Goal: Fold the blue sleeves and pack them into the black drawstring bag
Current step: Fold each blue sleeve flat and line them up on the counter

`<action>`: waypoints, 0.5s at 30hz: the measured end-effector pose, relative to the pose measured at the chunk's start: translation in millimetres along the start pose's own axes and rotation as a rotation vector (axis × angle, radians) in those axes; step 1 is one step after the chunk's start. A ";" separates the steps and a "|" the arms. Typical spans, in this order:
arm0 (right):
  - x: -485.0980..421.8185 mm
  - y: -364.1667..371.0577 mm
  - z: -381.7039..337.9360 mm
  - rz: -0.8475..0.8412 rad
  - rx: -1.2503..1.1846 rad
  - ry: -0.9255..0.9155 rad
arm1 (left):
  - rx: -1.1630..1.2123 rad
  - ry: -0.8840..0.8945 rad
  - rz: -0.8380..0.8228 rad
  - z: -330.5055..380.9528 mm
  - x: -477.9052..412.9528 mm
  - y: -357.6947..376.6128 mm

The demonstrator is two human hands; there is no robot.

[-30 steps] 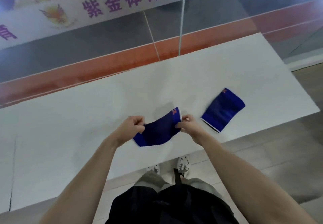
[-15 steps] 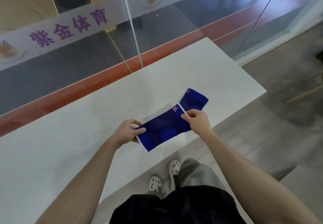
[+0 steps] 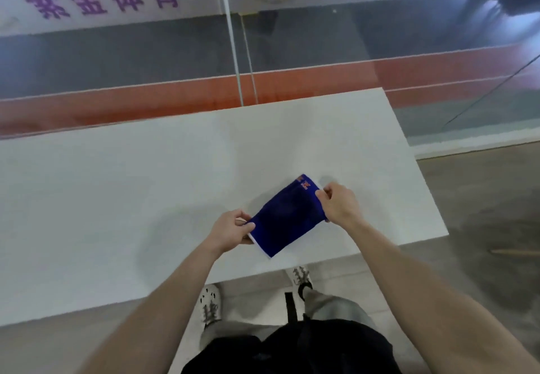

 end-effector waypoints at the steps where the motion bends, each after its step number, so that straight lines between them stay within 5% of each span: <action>1: -12.8 -4.1 3.3 -0.029 0.038 -0.024 | 0.020 -0.014 0.043 -2.6 -4.0 7.7; 8: -68.3 -6.6 6.9 -0.162 0.181 -0.157 | 0.096 -0.136 0.279 -15.5 -15.5 29.7; 15: -80.2 2.0 7.1 -0.238 0.251 -0.198 | 0.035 -0.198 0.340 -20.1 -19.5 31.1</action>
Point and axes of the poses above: each hand's wrist, its own x-axis away from the middle knuckle, its own y-axis out of the palm, z = x × y, the point moved 1 cm from there along -x, towards the middle knuckle, and after that the axes turned 7 degrees about -z, right-handed, at the moved point
